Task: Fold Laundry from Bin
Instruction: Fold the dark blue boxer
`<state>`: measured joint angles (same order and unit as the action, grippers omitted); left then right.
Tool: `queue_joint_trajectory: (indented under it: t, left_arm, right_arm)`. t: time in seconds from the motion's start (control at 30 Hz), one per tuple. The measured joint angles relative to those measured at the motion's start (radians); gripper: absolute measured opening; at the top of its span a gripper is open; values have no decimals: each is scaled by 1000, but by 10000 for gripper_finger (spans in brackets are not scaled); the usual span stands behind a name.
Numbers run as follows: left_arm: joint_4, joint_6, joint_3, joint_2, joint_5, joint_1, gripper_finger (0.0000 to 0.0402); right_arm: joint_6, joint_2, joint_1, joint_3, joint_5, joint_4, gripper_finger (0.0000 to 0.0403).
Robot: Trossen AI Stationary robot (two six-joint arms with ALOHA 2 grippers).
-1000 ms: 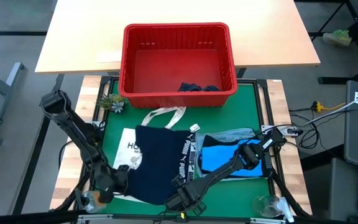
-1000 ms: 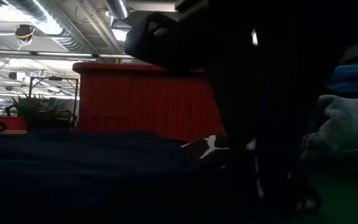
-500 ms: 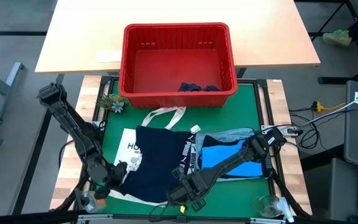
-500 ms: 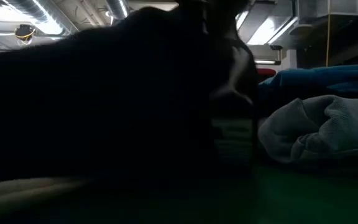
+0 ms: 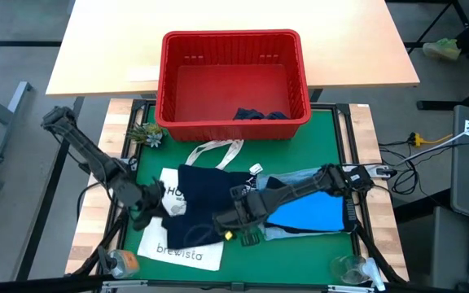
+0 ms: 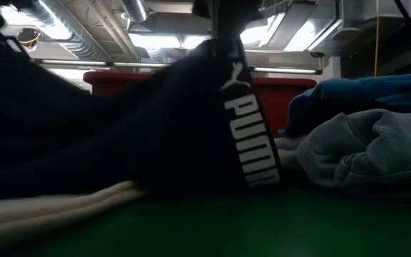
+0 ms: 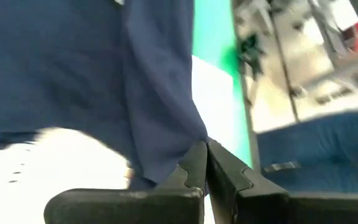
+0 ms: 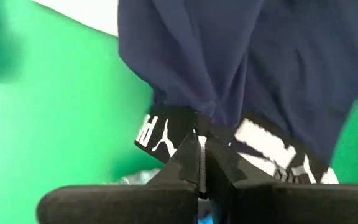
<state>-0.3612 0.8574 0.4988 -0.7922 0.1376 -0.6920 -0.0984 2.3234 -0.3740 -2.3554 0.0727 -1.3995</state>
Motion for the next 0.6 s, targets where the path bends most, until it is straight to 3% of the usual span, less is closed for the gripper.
queue_joint_trajectory:
  t: [0.23, 0.6]
  left_arm:
    - [-160, -48, 0, 96, 65, 153, 0]
    - [-215, -265, 0, 98, 200, 416, 0]
  right_arm:
    - [-56, -9, 68, 1, 76, -111, 16]
    - [-42, 7, 193, 1, 172, -173, 18]
